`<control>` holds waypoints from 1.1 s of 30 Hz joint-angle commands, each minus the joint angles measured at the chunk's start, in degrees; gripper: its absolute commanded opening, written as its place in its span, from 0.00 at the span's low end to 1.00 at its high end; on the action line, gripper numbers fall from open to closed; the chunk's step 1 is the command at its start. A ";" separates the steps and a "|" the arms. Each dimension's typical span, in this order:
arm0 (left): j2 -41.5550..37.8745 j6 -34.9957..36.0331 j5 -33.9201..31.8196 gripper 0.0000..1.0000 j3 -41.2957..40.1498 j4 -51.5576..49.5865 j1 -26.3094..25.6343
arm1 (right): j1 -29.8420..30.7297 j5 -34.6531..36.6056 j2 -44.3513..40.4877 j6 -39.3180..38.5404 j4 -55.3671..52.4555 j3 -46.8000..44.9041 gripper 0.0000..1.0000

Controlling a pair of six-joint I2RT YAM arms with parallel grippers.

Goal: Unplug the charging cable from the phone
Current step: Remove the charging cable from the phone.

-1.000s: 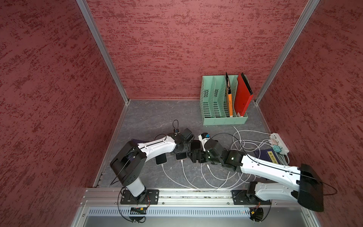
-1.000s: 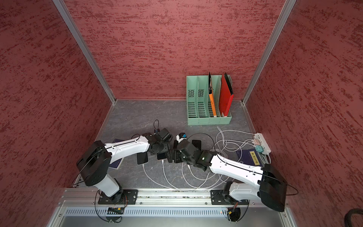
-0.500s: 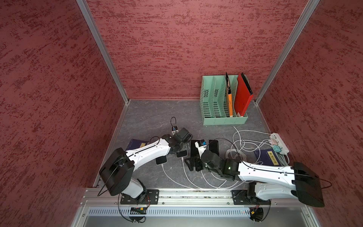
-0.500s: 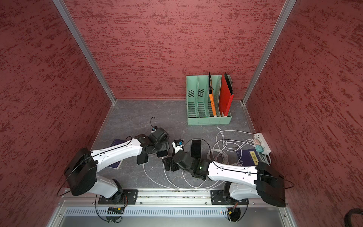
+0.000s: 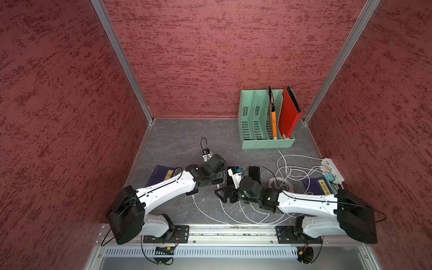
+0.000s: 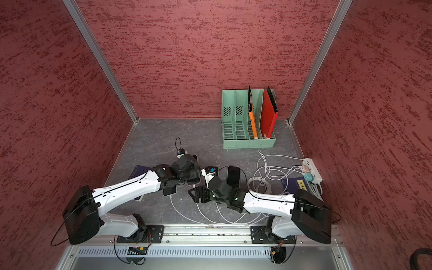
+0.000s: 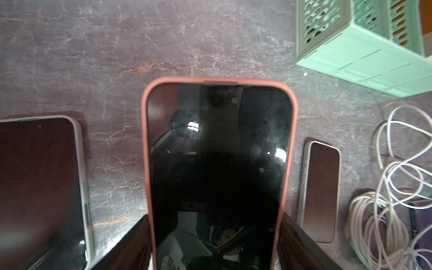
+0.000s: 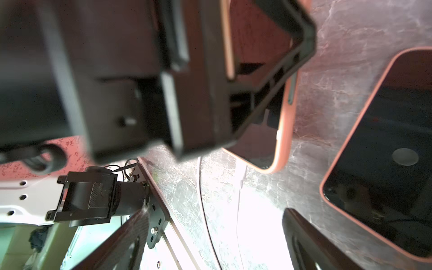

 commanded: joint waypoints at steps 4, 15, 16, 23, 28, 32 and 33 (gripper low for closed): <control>-2.51 -0.36 -2.51 0.00 -1.03 3.32 -0.74 | -0.01 -3.01 3.47 1.63 4.78 0.27 0.88; -6.10 -0.54 -4.29 0.00 -1.83 3.18 -0.99 | 0.01 -2.50 4.54 2.65 4.08 -0.50 0.65; -6.38 -0.50 -4.30 0.00 -1.86 3.37 -1.01 | -0.02 -2.66 5.03 2.44 3.49 0.02 0.62; -7.02 -0.48 -4.56 0.00 -2.14 3.57 -1.46 | -0.01 -2.64 5.65 1.89 2.51 1.50 0.49; -7.11 -0.55 -4.68 0.00 -2.23 3.20 -1.57 | 0.01 -2.51 5.43 1.75 1.78 1.66 0.43; -7.24 -0.56 -4.74 0.00 -2.11 3.24 -1.57 | 0.00 -2.78 5.69 1.44 1.19 2.15 0.37; -7.30 -0.56 -4.83 0.00 -2.01 3.22 -1.66 | -0.01 -2.83 5.69 1.34 0.93 2.33 0.36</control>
